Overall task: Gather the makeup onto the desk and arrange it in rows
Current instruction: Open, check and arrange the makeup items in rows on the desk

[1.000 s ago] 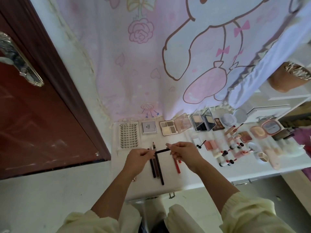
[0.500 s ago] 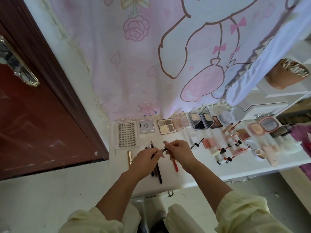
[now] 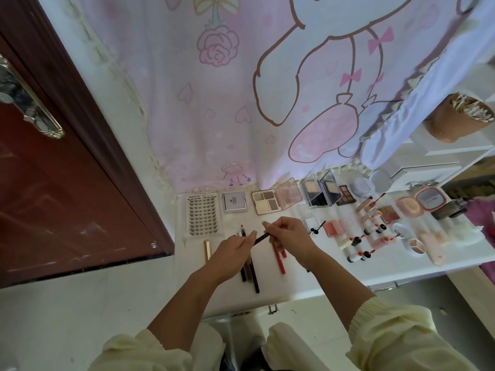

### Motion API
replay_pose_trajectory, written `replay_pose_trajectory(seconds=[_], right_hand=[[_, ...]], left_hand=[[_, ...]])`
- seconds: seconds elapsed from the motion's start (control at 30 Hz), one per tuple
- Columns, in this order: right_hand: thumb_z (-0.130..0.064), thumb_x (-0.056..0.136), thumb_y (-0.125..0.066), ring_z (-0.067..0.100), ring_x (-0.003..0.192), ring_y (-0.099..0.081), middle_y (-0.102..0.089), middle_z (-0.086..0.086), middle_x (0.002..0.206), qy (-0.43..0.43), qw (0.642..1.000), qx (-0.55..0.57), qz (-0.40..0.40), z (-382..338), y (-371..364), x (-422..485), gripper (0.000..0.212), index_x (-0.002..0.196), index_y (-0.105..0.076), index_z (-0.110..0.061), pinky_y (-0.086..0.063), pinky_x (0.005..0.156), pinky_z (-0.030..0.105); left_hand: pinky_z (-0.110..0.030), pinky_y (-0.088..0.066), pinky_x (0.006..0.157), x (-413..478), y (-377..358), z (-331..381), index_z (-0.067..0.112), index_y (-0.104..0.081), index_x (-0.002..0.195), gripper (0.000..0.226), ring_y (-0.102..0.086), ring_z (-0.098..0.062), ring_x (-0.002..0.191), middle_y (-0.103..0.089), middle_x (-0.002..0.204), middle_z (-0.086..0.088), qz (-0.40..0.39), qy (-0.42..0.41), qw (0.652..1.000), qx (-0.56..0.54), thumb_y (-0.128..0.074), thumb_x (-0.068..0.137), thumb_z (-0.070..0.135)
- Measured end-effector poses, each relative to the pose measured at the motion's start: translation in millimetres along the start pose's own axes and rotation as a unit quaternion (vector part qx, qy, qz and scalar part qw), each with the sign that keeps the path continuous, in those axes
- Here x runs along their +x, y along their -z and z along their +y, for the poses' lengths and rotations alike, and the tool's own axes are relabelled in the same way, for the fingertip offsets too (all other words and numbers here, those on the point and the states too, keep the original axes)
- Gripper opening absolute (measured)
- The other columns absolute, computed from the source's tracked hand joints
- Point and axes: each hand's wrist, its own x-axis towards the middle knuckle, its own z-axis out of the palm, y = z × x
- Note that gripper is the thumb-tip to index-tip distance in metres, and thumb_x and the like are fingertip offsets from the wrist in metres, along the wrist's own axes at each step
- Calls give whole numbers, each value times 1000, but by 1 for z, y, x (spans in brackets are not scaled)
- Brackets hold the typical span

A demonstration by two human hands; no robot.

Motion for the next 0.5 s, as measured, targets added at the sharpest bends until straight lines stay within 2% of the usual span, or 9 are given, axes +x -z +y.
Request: replay_pose_trajectory(seconds=[0.1,0.23,0.33,0.4,0.5], right_hand=[[-18,90,-67,12,50,-52,-65,7,62,-8,1000,-12,-6,-4,7,3,18,78,-66,-4,-45,49,21],[-15,92,-64,11,51,-53,-65,7,64,-17,999,-29,-10,-9,22,6,18,78,-70,-5,-45,49,20],[-15,93,-63,12,53,-51,-63,8,64,-27,999,17,18,-9,35,7,20,81,-72,-2,-45,55,22],[-17,92,-64,11,54,-50,-62,8,65,-34,997,67,37,-6,40,7,21,83,-72,0,-45,57,23],[-15,85,-72,14,62,-63,-69,9,70,-49,991,110,53,4,40,2,18,91,-71,2,-54,64,24]], left_hand=[[-22,-35,63,0,3,0,5,-66,70,62,-48,-10,59,-48,61,1,-16,20,1000,-4,-33,101,47],[-25,-38,72,2,7,-4,17,-63,79,41,-50,-12,74,-53,79,-3,-52,-2,999,-2,-36,103,37],[-20,-34,63,6,7,-7,8,-59,92,31,-44,-9,68,-48,75,1,-65,-32,997,41,-36,104,24],[-14,-31,56,12,4,-11,13,-57,90,25,-41,-7,62,-45,71,4,-40,-33,998,48,-37,104,20],[-20,-45,69,19,-6,-20,15,-67,98,23,-55,-12,70,-59,75,1,31,8,998,-56,-44,101,16]])
